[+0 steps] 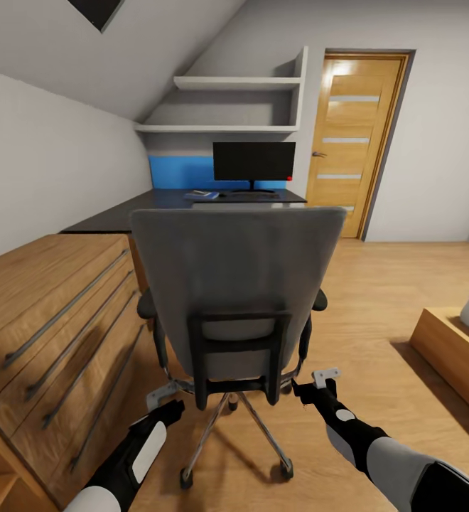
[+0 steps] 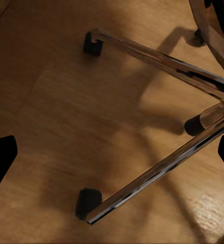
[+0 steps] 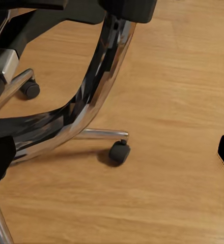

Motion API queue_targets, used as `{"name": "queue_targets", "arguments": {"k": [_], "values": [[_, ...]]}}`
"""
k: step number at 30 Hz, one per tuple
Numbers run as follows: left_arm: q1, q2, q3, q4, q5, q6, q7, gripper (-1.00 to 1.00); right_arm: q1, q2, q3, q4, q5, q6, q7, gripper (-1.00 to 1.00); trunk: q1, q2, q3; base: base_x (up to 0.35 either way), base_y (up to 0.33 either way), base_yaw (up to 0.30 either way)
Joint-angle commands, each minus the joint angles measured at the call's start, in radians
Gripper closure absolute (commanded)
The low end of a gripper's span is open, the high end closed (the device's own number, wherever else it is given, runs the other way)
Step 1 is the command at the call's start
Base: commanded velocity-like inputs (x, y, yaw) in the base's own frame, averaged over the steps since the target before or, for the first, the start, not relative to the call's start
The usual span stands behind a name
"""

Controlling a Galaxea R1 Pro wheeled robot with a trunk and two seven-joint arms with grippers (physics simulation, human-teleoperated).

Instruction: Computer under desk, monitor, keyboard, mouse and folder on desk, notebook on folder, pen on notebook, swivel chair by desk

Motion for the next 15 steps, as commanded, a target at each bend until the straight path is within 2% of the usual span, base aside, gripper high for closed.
{"name": "queue_targets", "arguments": {"k": [1, 15], "values": [[-0.001, 0.000, -0.006, -0.004, 0.013, 0.000, 0.004, -1.00, 0.000, -0.001, 0.009, -0.001, -0.009, -0.002, -0.001, -1.00, 0.000, 0.000, -0.001, 0.279, -0.151, 0.000], [-0.001, -0.001, -0.011, -0.007, 0.013, 0.000, 0.004, -1.00, 0.000, -0.001, 0.009, 0.000, -0.008, -0.002, -0.001, -1.00, 0.000, 0.000, -0.001, 0.287, -0.148, 0.000]]}}
